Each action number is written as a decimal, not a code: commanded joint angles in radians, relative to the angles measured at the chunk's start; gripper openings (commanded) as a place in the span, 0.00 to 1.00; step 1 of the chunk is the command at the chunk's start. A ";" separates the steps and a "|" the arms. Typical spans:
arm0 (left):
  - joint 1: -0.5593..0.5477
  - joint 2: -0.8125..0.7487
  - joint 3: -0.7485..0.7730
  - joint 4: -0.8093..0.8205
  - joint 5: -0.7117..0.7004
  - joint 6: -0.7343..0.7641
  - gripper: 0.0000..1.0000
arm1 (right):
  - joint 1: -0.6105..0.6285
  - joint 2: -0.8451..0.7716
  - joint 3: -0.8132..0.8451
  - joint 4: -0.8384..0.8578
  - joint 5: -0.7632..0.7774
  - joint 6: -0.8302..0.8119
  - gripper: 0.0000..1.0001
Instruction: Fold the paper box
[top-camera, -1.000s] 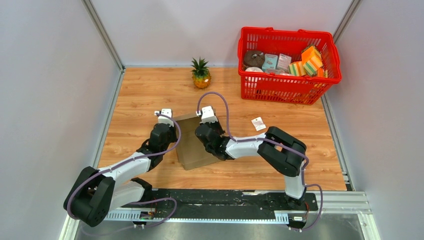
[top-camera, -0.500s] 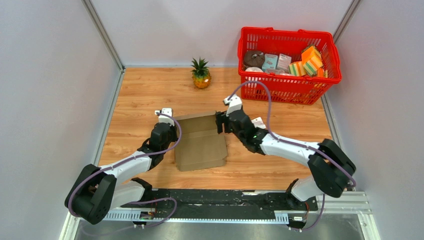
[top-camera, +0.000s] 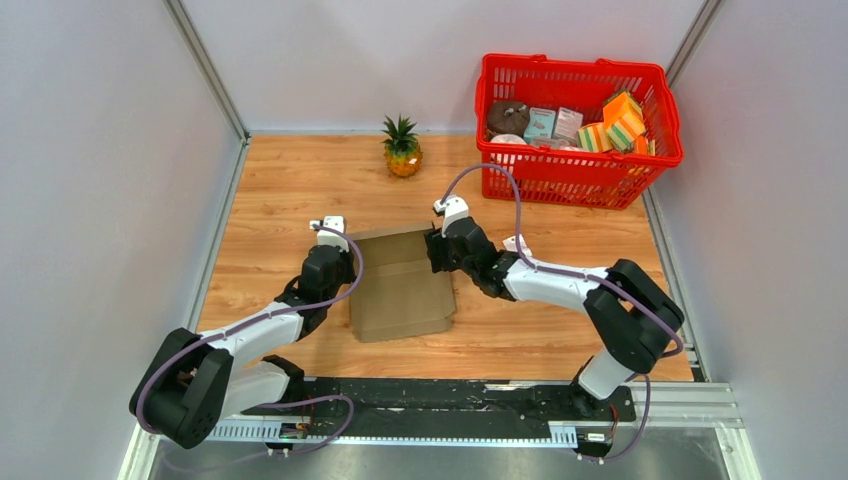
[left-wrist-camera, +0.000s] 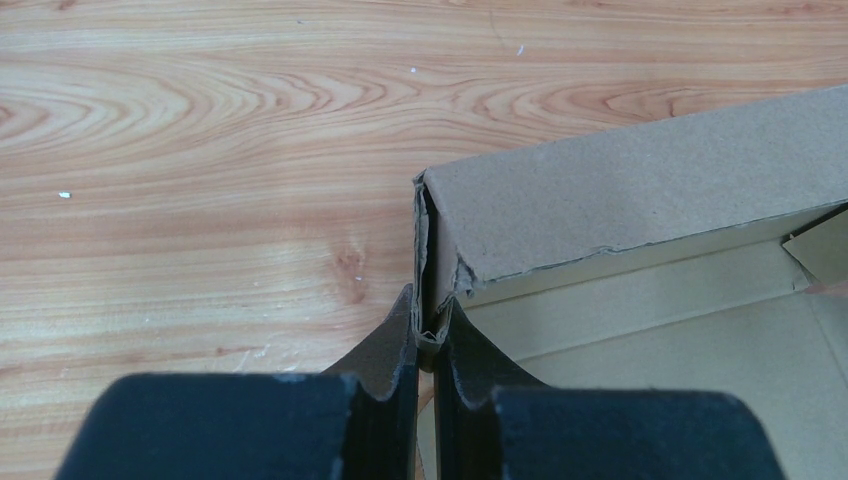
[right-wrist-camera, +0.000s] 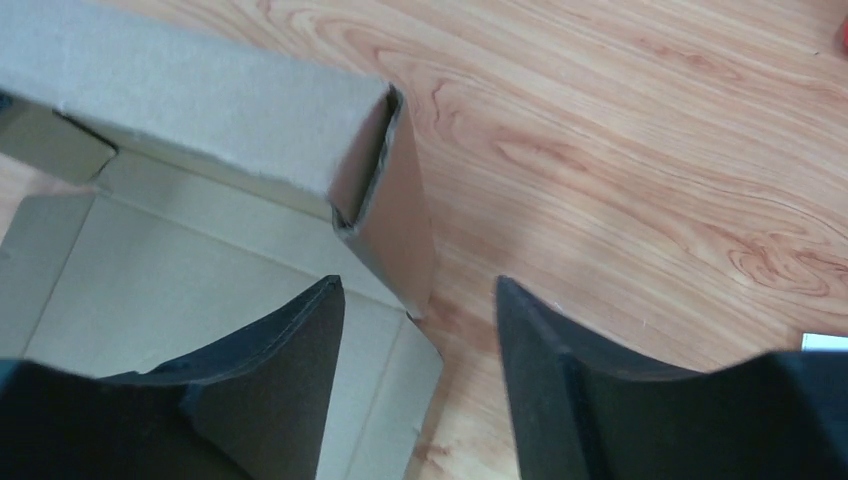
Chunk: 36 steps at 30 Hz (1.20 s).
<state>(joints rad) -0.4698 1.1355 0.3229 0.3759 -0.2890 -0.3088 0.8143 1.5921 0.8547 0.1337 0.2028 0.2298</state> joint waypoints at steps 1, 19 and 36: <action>-0.006 0.004 0.027 -0.025 0.039 -0.021 0.00 | 0.039 0.063 0.082 0.069 0.145 -0.029 0.57; -0.006 0.010 0.036 -0.032 0.027 -0.026 0.00 | 0.233 0.399 0.345 -0.091 0.872 0.048 0.00; -0.004 -0.103 0.096 -0.305 0.011 -0.144 0.50 | 0.174 -0.185 0.009 -0.399 0.157 0.201 0.89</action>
<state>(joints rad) -0.4706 1.1172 0.3866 0.1764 -0.3195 -0.3912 1.0214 1.5738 0.9363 -0.1322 0.6025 0.3286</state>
